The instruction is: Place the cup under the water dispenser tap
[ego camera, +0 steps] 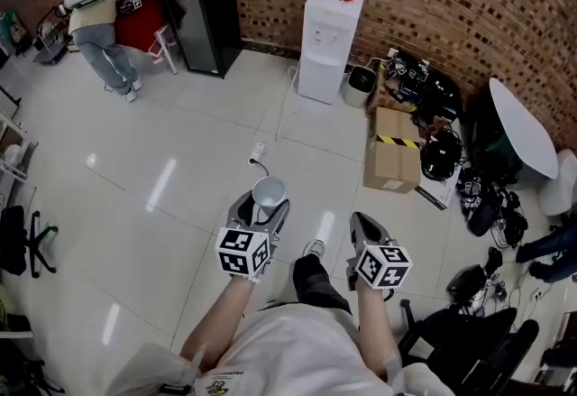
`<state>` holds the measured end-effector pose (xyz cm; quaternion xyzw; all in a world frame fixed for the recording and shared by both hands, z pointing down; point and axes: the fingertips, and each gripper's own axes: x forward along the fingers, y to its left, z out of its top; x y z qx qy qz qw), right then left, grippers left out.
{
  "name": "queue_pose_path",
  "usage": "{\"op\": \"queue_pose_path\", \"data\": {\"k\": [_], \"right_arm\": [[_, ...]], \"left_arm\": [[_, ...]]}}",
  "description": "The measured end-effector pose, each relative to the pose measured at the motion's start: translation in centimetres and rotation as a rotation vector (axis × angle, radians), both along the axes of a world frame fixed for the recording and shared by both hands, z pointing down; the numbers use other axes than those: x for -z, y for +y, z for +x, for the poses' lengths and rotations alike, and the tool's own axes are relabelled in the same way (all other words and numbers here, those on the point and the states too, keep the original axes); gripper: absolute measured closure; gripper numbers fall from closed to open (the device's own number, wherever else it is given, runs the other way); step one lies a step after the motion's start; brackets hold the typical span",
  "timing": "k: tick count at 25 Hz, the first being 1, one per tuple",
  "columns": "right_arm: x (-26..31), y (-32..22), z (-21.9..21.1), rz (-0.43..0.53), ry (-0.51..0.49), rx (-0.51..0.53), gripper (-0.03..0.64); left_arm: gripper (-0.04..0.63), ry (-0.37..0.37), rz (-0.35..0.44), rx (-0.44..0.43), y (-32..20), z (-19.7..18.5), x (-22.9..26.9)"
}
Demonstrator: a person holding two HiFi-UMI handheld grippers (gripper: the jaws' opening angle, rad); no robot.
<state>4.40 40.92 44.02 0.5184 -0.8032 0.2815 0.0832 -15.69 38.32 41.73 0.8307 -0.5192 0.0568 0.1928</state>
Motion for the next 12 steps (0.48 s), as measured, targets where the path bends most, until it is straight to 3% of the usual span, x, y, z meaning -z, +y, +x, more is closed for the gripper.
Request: {"op": "queue_pose_path", "data": {"k": [12], "right_arm": [[1.9,-18.2,7.5,0.046,-0.021,0.029,0.617]], "left_arm": [[0.267,-0.015,0.039,0.044,-17.8,5.8,2.0]]}}
